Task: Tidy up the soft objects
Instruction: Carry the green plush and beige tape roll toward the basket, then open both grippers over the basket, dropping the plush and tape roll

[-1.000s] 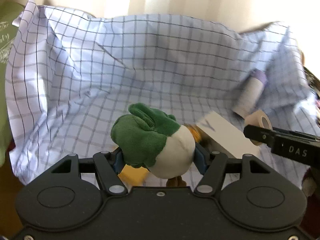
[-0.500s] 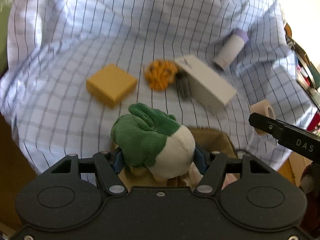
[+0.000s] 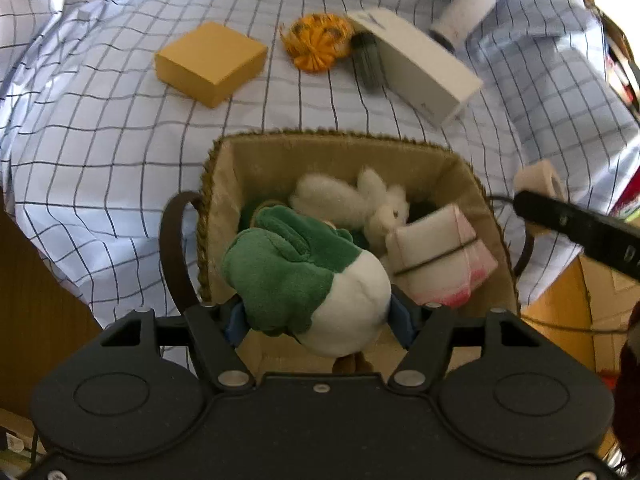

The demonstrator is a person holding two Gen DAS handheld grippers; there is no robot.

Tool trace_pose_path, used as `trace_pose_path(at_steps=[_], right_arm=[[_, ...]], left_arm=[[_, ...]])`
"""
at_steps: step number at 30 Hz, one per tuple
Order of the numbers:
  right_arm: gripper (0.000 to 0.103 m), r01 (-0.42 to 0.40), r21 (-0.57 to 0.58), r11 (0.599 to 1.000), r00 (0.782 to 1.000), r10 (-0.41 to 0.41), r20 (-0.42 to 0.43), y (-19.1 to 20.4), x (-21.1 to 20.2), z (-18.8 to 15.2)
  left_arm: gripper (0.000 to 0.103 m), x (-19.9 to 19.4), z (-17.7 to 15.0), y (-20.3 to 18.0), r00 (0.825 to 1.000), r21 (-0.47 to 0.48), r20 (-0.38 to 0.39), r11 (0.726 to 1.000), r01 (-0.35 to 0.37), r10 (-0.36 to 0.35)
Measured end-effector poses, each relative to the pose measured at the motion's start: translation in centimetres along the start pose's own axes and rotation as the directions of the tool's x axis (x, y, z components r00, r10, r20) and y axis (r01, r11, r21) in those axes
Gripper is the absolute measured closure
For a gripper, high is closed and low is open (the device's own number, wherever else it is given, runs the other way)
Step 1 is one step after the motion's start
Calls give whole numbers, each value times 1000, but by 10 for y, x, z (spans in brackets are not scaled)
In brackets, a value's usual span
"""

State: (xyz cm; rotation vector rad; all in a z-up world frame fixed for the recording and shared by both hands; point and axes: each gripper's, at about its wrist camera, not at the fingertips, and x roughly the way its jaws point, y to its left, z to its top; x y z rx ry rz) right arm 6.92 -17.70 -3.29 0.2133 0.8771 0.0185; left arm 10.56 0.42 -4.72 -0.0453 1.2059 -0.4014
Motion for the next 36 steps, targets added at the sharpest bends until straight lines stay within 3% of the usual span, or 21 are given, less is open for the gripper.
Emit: trace_pose_path(at_steps=[14,18,36], right_arm=[[55,-41,-49,998,998,38,-58,14,11,1],[55,-45,-61,997,996,40,-75,17,13,1],[53,-100,-136,986,989,83,-126,37,16,3]], left_arm=[[34,9,-4,-7,999,30,-35,999,-24,25],[23,9,-5,-4,999,27,-41,999,-22,23],[21,3,-7,-5,999,65,-36,998,-25,27]])
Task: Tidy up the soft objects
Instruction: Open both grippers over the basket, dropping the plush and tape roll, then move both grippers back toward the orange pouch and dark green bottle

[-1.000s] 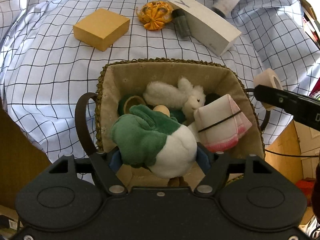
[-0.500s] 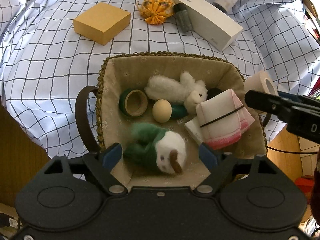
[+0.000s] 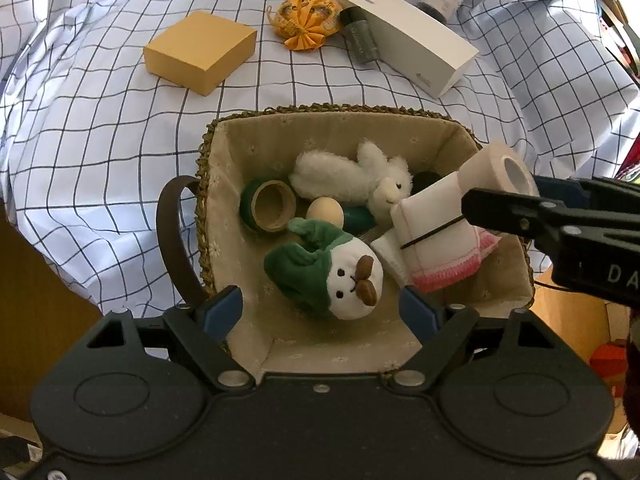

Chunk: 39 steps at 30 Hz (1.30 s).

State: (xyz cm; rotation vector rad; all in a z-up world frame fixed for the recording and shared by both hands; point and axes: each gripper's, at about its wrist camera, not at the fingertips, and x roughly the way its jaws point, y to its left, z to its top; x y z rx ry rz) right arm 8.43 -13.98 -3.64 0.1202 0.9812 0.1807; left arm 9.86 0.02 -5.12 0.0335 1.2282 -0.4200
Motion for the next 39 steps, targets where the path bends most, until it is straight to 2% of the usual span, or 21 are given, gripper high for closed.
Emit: trace_pose_path(at_steps=[19,26,32,39], right_arm=[[50,16,24,1000,1000,-17,5,-10,2,11],[49,28,36,999,1000,-29,11,-13,8,17],[47,51,54,997,998,-52,29,-20,16,29],[46,109,81,991,990,-116,83,-36,33,59]], left_arm=[[21,-3,4,-8,1000,24,-14,1000,5,-4],[21,-7,14,-7,1000,37,13,999,-7,7],[21,-10,32,-4,998,50,53,998,-47,44],[21,-5,59,1,988,72,113,991,-111,103]])
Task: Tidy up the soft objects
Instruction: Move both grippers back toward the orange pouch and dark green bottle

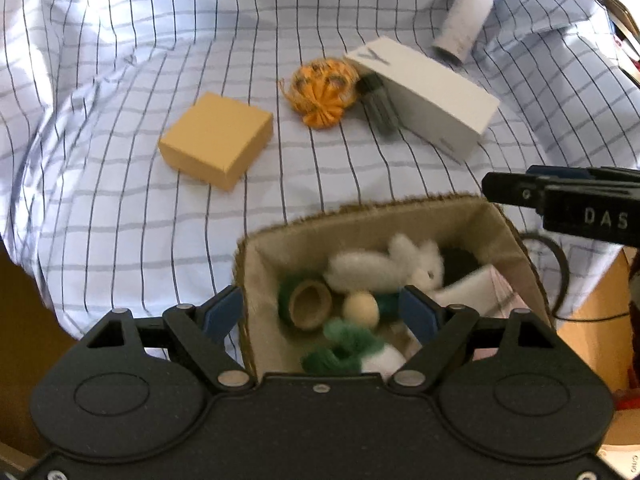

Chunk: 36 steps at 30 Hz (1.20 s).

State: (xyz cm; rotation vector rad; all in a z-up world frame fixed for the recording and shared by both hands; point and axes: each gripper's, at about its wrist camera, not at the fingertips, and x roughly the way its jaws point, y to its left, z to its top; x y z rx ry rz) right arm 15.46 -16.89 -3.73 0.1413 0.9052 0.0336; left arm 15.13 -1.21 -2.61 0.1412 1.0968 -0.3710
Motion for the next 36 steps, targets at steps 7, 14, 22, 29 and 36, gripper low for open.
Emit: trace_pose_path(at_steps=[7,14,22,29,36], right_arm=[[44,38,15,999,999,-38,26,-10,23,24],[43,43,42,998,999,-44,22,-16,33,32],[42,37,66,997,999,-38,17,-18,45,41],[41,27,73,997,1000,-28,13,-16,49,44],[41,26,79,997,1000,-26,5,-16,52,46]], left_arm=[[21,19,41,1,992,51,91,994,-94,89],[21,56,86,-5,987,129,125,985,-119,103],[21,99,116,-10,990,186,101,975,-118,100],[21,128,130,-18,993,211,59,971,-112,102],[19,144,140,-11,990,146,40,979,-143,138]])
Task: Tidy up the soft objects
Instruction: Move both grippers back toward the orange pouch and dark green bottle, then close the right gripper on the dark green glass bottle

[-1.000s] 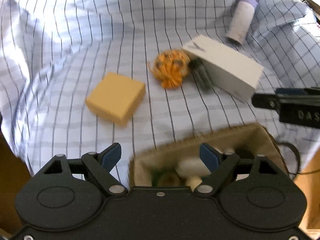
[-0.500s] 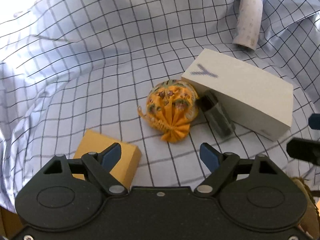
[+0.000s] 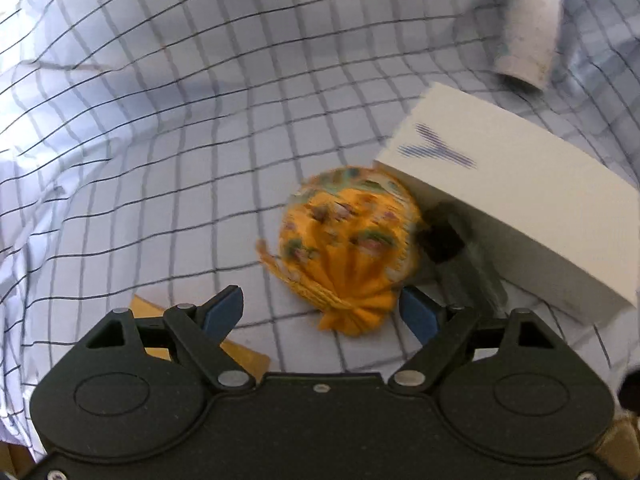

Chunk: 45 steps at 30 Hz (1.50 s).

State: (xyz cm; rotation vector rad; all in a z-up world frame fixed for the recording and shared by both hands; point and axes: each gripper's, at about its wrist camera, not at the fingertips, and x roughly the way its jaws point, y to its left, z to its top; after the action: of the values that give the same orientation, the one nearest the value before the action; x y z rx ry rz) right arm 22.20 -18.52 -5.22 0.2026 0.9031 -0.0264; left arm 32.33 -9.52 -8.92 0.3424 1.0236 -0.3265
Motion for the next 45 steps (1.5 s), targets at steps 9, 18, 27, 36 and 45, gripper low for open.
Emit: trace_pose_path(at_steps=[9,18,27,36,45], right_arm=[[41,-25,-4,1000,999,25,-28,5,10,3],[41,-51,-15,999,997,49,-65,19,41,16],[41,-50,51,997,990,56,-129,31,76,20],[42,39,13,999,987,-37,-154,43,112,20],[43,-91,-76,993,990,82,-117,63,111,21]], left_arm=[[19,8,18,42,987,-130,-18,979,-158,157],[20,15,25,84,970,-221,-49,945,-243,238],[20,5,15,96,981,-252,-17,948,-192,194],[20,-13,-2,106,988,-276,25,951,-141,154],[20,-24,-17,109,990,-272,42,955,-119,136]])
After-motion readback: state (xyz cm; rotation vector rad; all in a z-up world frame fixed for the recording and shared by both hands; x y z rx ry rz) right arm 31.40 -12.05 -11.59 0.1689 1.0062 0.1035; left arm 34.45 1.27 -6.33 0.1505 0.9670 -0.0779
